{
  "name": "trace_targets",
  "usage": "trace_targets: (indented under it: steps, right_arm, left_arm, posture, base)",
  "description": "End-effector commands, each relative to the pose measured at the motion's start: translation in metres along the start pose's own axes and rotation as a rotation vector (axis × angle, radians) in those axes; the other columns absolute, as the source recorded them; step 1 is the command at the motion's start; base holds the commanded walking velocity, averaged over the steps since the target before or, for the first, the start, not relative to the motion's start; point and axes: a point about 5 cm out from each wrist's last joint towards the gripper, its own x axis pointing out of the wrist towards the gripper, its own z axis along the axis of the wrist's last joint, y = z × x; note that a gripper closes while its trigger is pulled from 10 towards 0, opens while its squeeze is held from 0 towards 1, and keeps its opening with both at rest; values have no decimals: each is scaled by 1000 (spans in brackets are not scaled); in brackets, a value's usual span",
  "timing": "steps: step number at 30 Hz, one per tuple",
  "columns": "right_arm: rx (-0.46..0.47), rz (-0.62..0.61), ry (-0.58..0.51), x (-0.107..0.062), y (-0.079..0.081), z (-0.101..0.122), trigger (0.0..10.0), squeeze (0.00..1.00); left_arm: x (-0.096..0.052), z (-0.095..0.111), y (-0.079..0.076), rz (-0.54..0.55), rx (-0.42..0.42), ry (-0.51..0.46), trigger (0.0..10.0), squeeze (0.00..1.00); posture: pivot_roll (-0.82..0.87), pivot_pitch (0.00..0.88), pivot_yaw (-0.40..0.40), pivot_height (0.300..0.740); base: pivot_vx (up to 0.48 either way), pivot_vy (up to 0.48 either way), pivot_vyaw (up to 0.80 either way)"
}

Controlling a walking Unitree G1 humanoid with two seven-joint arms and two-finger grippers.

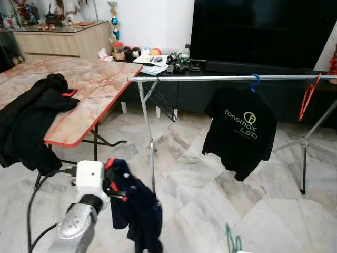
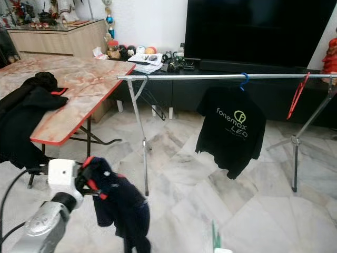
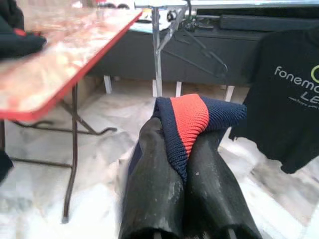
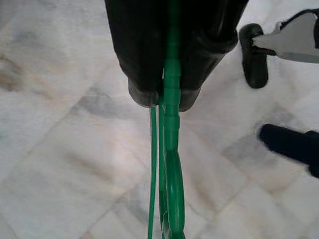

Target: Hang hanger

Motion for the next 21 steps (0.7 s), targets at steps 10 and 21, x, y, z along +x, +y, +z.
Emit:
trace_targets:
  steps: [10,21]
  right_arm:
    - [5,-10,8,-1,-7,-3,10000,0]
    - [-10,-3,2,-1,-5,-4,10000,0]
  left_arm:
    - [3,8,-8,-30,-4,-33,10000,0]
    - [3,8,-8,-31,-2,-34,10000,0]
  posture:
    - [70,0,31,740]
    - [69,0,31,740]
  base:
    - [0,409,0]
    - [0,409,0]
